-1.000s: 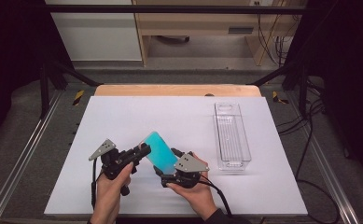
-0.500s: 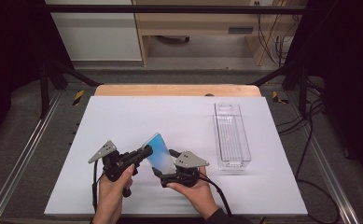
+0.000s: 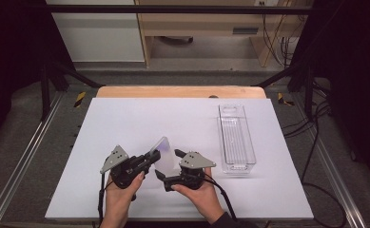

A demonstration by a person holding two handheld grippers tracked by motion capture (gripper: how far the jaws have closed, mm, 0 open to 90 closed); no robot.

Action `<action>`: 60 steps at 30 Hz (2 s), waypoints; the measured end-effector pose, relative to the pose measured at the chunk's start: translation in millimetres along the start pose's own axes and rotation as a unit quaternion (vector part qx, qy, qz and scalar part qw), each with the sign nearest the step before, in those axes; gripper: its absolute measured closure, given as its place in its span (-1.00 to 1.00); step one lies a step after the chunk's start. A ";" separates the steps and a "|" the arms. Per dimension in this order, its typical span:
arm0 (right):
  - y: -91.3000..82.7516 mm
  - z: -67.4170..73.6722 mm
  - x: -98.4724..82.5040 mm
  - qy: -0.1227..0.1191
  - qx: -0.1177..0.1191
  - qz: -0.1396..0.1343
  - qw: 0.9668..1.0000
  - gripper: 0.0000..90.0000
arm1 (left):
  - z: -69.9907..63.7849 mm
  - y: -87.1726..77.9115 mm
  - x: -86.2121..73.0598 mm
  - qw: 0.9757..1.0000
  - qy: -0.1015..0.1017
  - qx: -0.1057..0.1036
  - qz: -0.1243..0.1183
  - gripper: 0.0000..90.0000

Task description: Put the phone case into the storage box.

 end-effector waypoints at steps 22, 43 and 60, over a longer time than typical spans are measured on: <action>-7.3 -3.3 10.2 0.015 0.007 -0.012 1.000 -0.84 | -19.8 5.0 -1.8 0.999 0.039 -0.030 -0.001 0.79; -9.8 -3.6 10.6 0.023 -0.002 -0.011 1.000 -0.62 | -19.0 5.3 -1.5 0.999 0.034 -0.036 0.000 0.79; -16.1 -12.4 7.9 0.029 -0.045 -0.006 0.999 -0.61 | -2.7 -14.8 16.6 0.997 0.051 0.037 -0.049 -0.21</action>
Point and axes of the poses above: each handheld gripper's, and its own axes: y roughly forward along the jaws, x roughly out of its top, z roughly to its left, the point moved 1 cm from there along y, roughly forward along the jaws, and after that the axes turned 5 degrees about -y, right-handed, at the moved point
